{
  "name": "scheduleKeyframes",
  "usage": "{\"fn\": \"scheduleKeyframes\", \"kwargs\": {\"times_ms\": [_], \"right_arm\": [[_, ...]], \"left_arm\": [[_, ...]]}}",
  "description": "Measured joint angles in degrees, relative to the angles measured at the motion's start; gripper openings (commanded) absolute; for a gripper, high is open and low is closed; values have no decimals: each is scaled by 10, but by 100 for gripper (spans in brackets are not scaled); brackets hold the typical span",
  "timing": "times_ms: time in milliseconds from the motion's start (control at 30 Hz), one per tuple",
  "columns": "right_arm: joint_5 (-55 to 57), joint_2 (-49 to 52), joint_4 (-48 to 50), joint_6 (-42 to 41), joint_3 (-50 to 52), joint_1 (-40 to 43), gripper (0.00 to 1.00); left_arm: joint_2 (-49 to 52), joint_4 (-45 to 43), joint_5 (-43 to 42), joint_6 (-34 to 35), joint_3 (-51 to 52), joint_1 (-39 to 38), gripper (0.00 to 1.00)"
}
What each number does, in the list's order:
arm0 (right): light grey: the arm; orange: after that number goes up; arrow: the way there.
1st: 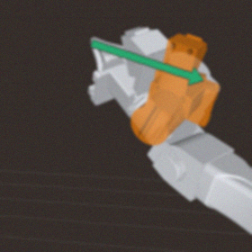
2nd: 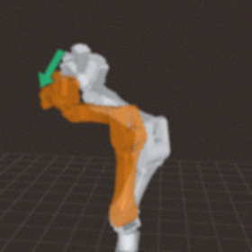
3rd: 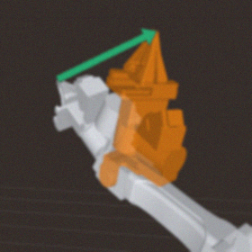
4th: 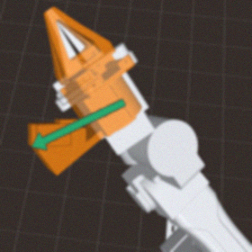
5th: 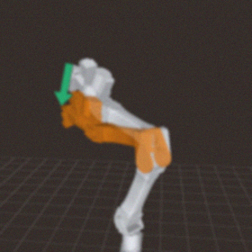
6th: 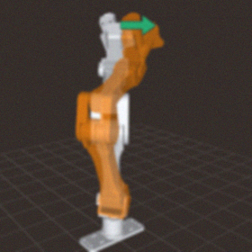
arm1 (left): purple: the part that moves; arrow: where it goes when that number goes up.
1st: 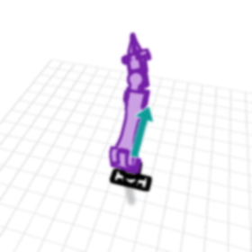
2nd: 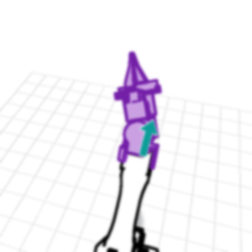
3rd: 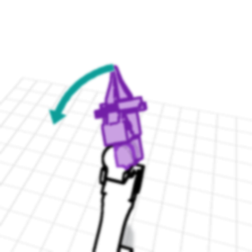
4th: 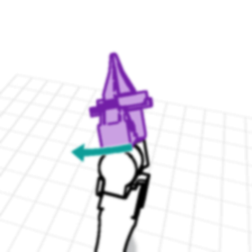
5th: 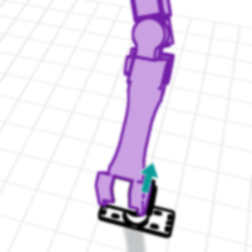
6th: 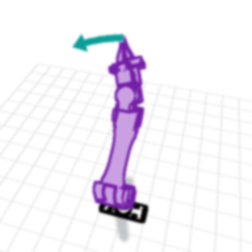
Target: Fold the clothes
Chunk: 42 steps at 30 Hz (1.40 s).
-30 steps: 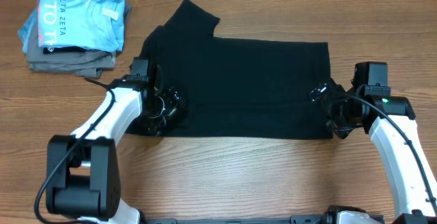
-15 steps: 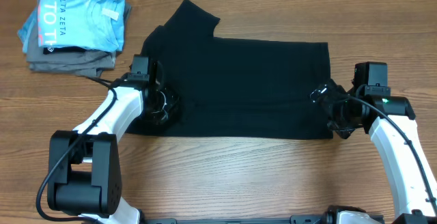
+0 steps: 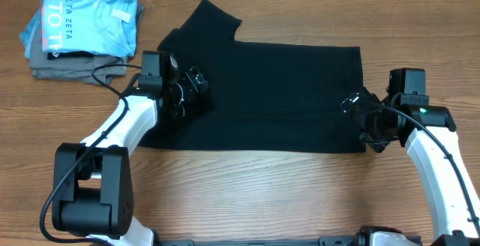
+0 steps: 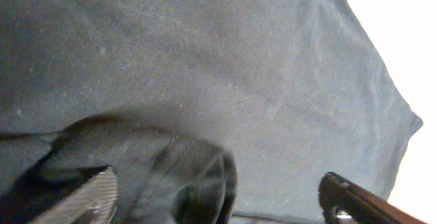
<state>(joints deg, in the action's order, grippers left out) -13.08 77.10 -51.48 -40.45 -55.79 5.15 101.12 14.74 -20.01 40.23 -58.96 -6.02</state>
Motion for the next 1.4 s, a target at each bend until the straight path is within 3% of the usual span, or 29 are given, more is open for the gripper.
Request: {"fn": "scheduleKeyframes", "kwargs": {"times_ms": [100,400,567,667,700,733,833,933,1000,1300,1400], "right_arm": [[0,0,-4,0,0,0,100],[0,0,-5,0,0,0,100],[0,0,-4,0,0,0,100],[0,0,-4,0,0,0,100],[0,0,-4,2,0,0,95],[0,0,-4,5,0,0,80],[4,0,-7,22,0,0,53],[10,7,-25,34,0,0,36],[13,20,-35,43,0,0,26],[15,138,-8,72,1,0,4],[15,171,-1,73,1,0,4]], "left_arm": [[0,44,0,-32,-17,0,100],[2,339,3,-134,-235,0,98],[2,445,15,-157,-280,0,76],[2,475,20,-165,-272,0,40],[2,475,24,-166,-266,0,31],[5,475,29,-168,-260,0,24],[28,476,43,-168,-237,0,13],[68,480,51,-168,-216,0,4],[104,485,57,-168,-206,0,4],[139,490,76,-167,-202,2,10],[139,494,85,-167,-202,8,10]]}}
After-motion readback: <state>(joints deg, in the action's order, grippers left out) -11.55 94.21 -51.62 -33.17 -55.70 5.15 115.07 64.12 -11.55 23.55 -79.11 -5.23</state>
